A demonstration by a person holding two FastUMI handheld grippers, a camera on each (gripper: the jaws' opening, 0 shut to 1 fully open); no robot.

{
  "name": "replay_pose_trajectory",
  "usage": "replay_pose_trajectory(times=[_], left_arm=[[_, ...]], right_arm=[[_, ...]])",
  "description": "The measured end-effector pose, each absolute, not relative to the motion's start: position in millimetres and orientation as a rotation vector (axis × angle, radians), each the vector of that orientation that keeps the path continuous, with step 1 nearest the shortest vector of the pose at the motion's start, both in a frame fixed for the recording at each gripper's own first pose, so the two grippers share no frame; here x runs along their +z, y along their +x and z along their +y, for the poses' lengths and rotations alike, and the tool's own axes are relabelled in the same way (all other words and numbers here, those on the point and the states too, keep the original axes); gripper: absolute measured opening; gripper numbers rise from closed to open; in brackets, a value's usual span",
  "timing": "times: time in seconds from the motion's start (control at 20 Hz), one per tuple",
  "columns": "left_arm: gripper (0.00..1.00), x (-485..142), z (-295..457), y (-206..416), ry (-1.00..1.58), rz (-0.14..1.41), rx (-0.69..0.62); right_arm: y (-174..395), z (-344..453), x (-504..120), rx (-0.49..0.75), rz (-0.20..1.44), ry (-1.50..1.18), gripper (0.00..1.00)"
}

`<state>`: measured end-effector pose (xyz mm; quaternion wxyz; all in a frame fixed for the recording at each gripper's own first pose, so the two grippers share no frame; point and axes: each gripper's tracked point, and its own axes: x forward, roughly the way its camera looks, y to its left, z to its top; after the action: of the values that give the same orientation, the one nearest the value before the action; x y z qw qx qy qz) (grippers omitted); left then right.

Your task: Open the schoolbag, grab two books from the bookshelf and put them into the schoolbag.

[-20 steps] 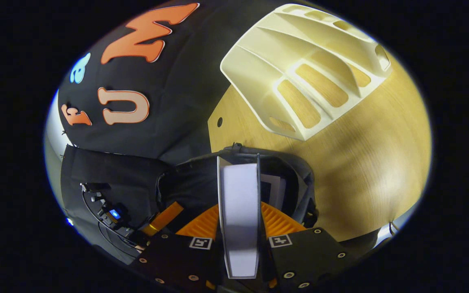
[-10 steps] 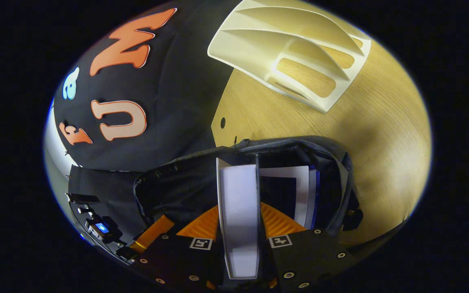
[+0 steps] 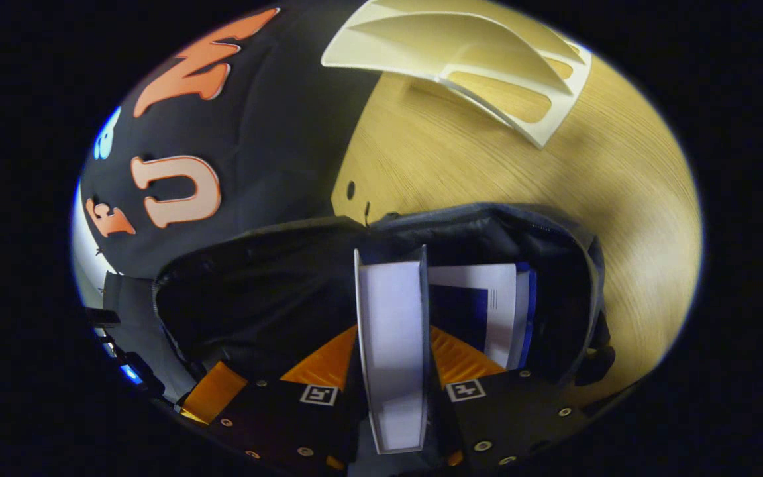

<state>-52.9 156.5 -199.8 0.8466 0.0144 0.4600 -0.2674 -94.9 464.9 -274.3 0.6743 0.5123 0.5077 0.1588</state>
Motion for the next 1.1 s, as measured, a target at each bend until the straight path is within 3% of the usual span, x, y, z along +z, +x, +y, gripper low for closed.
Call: replay_pose_trajectory(times=[0.1, 0.15, 0.25, 0.6, 0.75, 0.85, 0.95, 1.1], left_arm=[[0.05, -201, 158, -54, 0.037, 0.972, -0.562], [0.05, -202, 158, -53, 0.036, 0.972, -0.559], [0.05, -203, 155, -53, 0.015, 0.98, -0.543], [0.06, -214, 157, -54, 0.078, 0.98, -0.428], [0.12, -214, 151, -58, 0.091, 0.975, -0.432], [0.24, -217, 147, -57, 0.079, 0.984, -0.371], [0.5, -219, 142, -56, 0.065, 0.993, -0.307], [0.59, -220, 141, -49, 0.093, 0.967, -0.238]], right_arm=[[-102, 460, -290, 0.34, 1.203, 1.039, 0.62], [-102, 454, -295, 0.338, 1.201, 0.983, 0.77], [-101, 438, -295, 0.326, 1.193, 0.876, 0.94], [-86, 357, -279, 0.279, 1.113, 0.705, 0.98], [-79, 319, -269, 0.266, 1.049, 0.618, 0.98], [-72, 292, -268, 0.244, 1.015, 0.555, 0.98], [-69, 270, -264, 0.231, 0.993, 0.513, 0.98], [-56, 237, -248, 0.22, 0.923, 0.47, 0.98]])
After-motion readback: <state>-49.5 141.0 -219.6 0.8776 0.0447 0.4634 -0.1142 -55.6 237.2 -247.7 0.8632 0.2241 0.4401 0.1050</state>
